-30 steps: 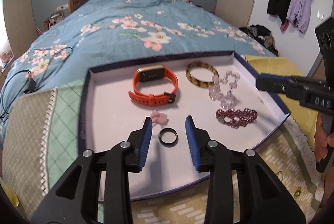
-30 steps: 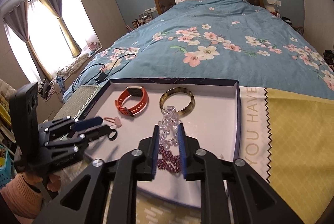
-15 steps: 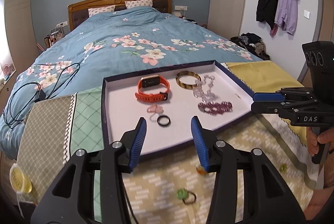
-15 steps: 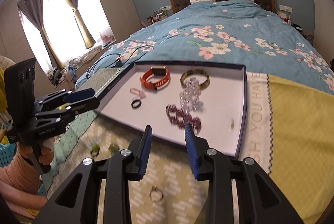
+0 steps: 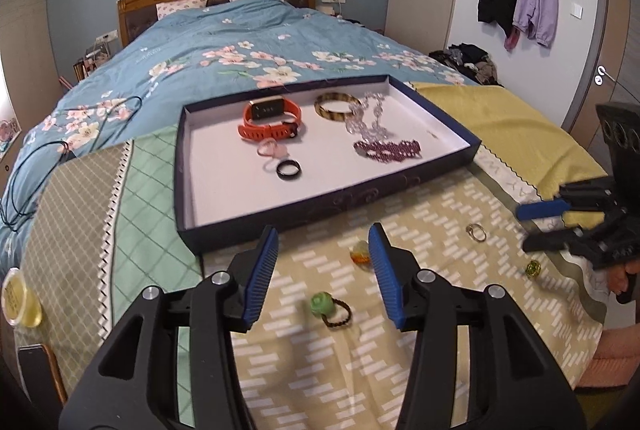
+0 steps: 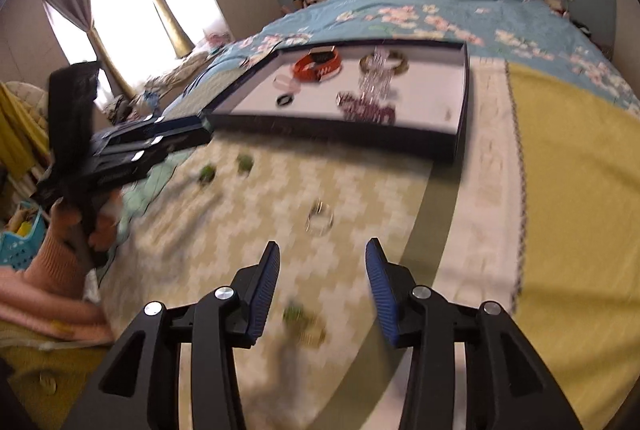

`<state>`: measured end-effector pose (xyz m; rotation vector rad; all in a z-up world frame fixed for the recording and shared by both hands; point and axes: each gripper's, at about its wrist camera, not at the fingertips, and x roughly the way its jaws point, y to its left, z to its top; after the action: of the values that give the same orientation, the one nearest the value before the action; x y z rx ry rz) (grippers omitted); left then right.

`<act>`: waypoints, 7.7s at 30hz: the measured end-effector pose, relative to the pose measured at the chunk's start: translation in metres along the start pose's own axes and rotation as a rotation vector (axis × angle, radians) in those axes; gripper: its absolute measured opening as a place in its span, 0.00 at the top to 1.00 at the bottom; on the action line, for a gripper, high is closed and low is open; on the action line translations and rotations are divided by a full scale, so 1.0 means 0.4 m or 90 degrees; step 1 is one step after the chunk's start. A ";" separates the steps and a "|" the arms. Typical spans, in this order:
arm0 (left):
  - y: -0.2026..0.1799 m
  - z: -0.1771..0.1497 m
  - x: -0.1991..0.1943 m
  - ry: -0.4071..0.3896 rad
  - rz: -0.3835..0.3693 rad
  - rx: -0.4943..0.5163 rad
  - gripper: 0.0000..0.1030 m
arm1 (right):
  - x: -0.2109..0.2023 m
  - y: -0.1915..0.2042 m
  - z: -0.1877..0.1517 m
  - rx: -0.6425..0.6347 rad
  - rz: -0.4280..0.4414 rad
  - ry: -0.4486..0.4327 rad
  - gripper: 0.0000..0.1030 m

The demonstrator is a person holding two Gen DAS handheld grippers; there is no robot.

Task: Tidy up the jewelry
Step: 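Grasp the gold ring with the right tool while the left tool grasps the green ring, then carry the gold ring in the right tool while the left tool carries the green ring, then lower the gold ring into the box with the right tool while the left tool hovers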

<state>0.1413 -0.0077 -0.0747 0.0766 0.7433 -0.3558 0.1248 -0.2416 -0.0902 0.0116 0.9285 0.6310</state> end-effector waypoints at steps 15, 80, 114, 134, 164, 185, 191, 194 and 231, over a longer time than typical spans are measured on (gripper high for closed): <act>-0.047 -0.011 0.061 0.044 -0.036 0.024 0.53 | -0.002 0.055 -0.056 -0.078 -0.036 0.026 0.89; -0.026 0.094 -0.007 -0.034 -0.015 -0.016 0.81 | 0.030 0.025 0.212 -0.033 -0.024 -0.131 0.91; 0.001 0.134 0.037 -0.042 0.006 -0.021 0.81 | 0.062 0.003 0.261 -0.018 -0.035 -0.136 0.91; 0.016 0.145 0.061 -0.037 0.016 -0.024 0.81 | 0.088 -0.019 0.287 -0.011 -0.039 -0.127 0.91; 0.033 0.153 0.101 -0.026 0.028 -0.027 0.81 | 0.112 -0.047 0.296 -0.005 -0.047 -0.113 0.91; 0.036 0.153 0.111 -0.023 0.029 -0.029 0.81 | 0.144 -0.056 0.299 -0.001 -0.056 -0.095 0.91; 0.037 0.151 0.119 -0.020 0.029 -0.030 0.81 | 0.151 -0.059 0.301 0.002 -0.058 -0.090 0.91; 0.040 0.147 0.122 -0.019 0.031 -0.033 0.81 | 0.154 -0.058 0.302 0.004 -0.060 -0.089 0.91; 0.054 0.148 0.162 0.001 0.038 -0.049 0.81 | 0.192 -0.064 0.308 0.008 -0.075 -0.066 0.91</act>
<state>0.2313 -0.0175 -0.0761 0.0268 0.7540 -0.2697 0.2631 -0.1921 -0.0786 0.0003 0.8265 0.5112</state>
